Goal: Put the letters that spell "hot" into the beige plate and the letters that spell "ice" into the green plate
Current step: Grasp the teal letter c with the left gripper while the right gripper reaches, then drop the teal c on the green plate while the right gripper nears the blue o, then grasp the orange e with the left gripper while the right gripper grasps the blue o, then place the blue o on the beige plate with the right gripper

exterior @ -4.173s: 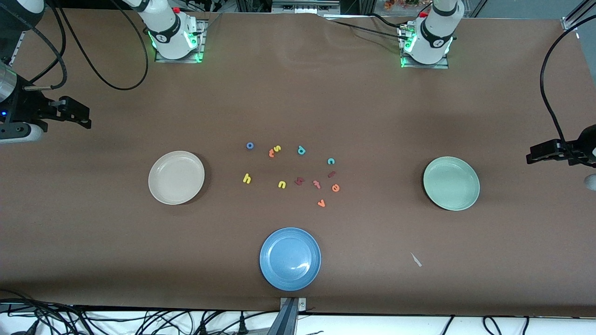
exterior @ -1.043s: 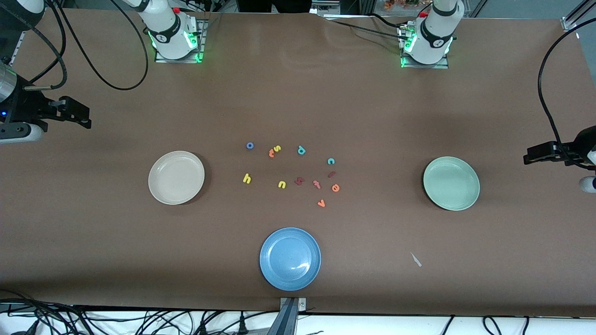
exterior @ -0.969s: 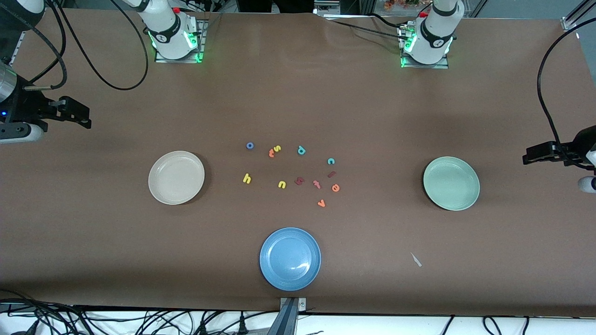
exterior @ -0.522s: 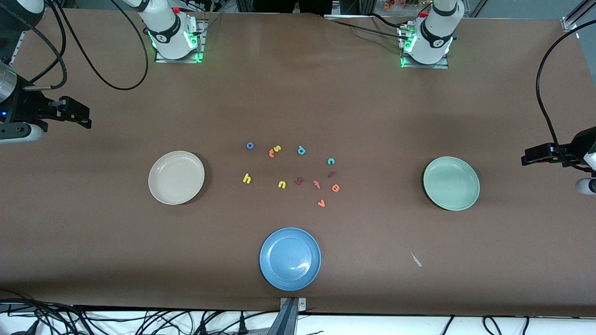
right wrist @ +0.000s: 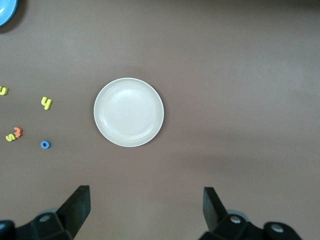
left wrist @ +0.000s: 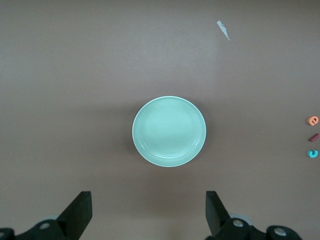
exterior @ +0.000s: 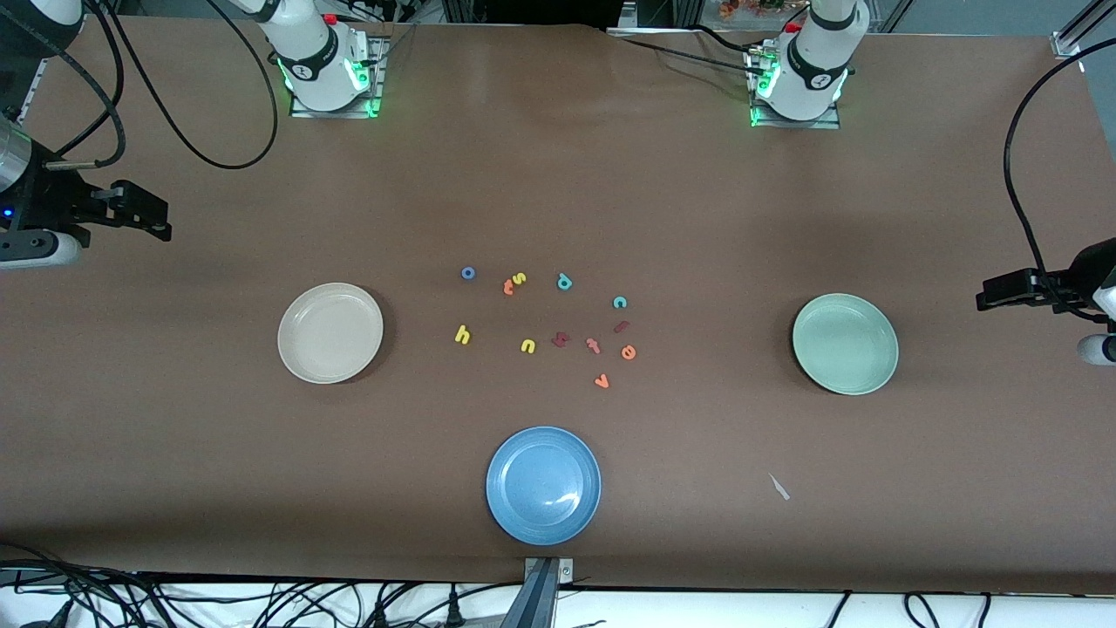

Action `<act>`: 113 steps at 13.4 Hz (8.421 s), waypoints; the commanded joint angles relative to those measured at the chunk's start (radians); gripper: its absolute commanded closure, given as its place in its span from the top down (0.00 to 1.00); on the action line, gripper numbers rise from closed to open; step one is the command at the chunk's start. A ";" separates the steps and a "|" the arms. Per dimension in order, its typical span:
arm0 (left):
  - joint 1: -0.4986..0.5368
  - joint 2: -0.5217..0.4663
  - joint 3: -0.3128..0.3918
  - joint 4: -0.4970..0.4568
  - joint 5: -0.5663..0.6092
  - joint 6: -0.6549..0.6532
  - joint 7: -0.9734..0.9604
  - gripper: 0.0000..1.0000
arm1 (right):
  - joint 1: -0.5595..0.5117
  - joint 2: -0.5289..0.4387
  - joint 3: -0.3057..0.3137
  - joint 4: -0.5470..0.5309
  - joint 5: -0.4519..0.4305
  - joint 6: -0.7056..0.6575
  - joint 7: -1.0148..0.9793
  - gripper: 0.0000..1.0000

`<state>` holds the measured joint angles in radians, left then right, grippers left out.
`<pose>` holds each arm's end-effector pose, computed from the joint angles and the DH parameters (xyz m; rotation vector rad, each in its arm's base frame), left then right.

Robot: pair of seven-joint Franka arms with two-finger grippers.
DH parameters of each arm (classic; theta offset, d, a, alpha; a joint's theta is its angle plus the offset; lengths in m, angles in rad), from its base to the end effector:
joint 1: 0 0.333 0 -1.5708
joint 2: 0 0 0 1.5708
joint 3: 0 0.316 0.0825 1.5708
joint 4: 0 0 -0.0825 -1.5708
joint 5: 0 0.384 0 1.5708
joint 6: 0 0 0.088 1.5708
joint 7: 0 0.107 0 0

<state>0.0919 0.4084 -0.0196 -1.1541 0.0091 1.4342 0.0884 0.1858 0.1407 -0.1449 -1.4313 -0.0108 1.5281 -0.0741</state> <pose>0.6561 0.0514 0.5586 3.1260 -0.0224 -0.2002 0.5922 0.0294 0.6064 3.1053 0.1799 -0.0668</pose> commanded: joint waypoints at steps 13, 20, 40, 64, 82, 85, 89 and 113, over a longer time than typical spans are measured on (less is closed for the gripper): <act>-0.357 0.124 -0.010 -0.142 -0.189 0.223 -0.528 1.00 | -0.040 0.011 -0.002 0.015 0.015 -0.020 -0.001 1.00; -0.584 0.145 -0.011 -0.551 -0.202 0.718 -0.710 0.97 | -0.040 0.028 -0.001 0.017 0.015 -0.026 -0.004 1.00; -0.693 0.273 -0.013 -0.596 -0.205 0.937 -0.863 0.57 | -0.037 0.106 0.171 -0.125 0.054 0.110 0.066 1.00; -0.111 0.000 -0.003 -0.602 -0.008 0.439 -0.203 0.12 | -0.060 0.272 0.614 -0.653 -0.274 0.885 0.876 1.00; 0.035 0.089 -0.187 -0.477 -0.072 0.485 -0.402 1.00 | -0.034 0.393 0.631 -0.741 -0.568 1.095 1.129 0.88; 0.009 0.102 -0.314 -0.457 -0.070 0.514 -0.605 1.00 | -0.035 0.393 0.631 -0.742 -0.572 1.095 1.129 0.70; -0.164 0.196 -0.326 -0.463 -0.060 0.742 -0.754 1.00 | -0.035 0.396 0.631 -0.742 -0.574 1.097 1.125 0.47; -0.526 0.455 -0.100 -0.312 0.014 0.905 -1.121 0.59 | -0.262 0.227 0.462 -0.678 -0.407 0.935 0.168 0.21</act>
<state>-0.4233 0.8427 -0.1295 -1.5005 -0.0131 2.3549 -1.0082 -0.0608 0.3579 0.3247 -2.1269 -0.4640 2.4582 0.1770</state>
